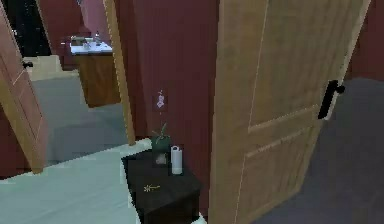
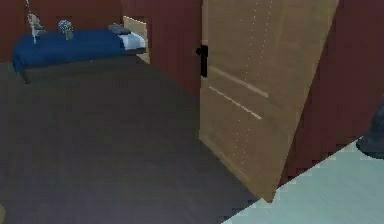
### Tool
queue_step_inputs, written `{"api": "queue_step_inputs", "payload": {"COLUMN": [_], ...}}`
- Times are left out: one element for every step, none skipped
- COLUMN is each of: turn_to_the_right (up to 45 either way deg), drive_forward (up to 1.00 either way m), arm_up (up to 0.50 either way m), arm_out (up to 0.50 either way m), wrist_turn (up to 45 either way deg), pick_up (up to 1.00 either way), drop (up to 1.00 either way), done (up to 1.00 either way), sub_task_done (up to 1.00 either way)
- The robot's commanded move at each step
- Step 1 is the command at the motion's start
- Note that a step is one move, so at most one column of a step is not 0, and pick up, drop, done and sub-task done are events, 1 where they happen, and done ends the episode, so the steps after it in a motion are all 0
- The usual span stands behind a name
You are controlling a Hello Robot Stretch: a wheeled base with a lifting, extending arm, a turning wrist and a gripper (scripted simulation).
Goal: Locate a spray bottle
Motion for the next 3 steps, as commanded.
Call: {"api": "queue_step_inputs", "payload": {"turn_to_the_right": [45.0, 15.0, 0.0], "drive_forward": [0.0, 0.0, 0.1], "arm_up": [0.0, 0.0, 0.0], "arm_out": [0.0, 0.0, 0.0], "wrist_turn": [0.0, 0.0, 0.0], "pick_up": [0.0, 0.0, 0.0], "drop": [0.0, 0.0, 0.0], "done": [0.0, 0.0, 0.0], "sub_task_done": [0.0, 0.0, 0.0]}}
